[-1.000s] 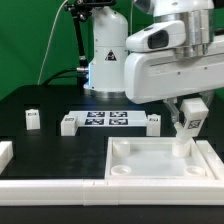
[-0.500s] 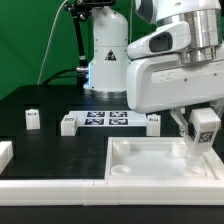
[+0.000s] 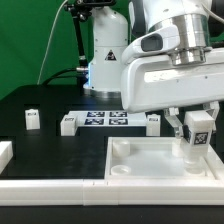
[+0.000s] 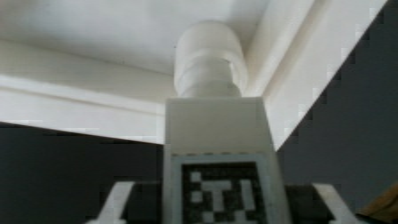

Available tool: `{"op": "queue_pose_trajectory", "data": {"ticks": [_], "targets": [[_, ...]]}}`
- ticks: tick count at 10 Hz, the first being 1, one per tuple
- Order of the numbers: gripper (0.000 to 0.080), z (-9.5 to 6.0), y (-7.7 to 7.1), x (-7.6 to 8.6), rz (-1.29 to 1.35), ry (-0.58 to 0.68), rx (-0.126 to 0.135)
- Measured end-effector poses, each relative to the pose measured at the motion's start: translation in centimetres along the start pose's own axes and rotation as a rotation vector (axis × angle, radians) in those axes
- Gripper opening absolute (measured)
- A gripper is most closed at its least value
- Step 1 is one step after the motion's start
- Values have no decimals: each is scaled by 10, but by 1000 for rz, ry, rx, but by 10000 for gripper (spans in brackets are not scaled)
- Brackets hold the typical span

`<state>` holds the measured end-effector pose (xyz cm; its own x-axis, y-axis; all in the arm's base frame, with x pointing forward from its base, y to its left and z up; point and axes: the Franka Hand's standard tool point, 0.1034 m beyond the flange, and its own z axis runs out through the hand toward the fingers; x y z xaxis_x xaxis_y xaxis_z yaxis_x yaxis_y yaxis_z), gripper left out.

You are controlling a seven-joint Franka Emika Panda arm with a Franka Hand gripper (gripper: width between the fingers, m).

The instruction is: Assemble one leg

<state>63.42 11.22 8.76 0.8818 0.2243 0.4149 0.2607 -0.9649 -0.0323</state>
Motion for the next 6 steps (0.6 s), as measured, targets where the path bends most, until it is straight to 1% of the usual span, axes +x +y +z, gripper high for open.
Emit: {"op": "queue_pose_trajectory", "data": {"ticks": [4, 5, 6], "targets": [[290, 5, -2, -5, -1, -7, 2], [290, 7, -4, -4, -2, 7, 1], [290, 12, -8, -7, -7, 9, 4]]}}
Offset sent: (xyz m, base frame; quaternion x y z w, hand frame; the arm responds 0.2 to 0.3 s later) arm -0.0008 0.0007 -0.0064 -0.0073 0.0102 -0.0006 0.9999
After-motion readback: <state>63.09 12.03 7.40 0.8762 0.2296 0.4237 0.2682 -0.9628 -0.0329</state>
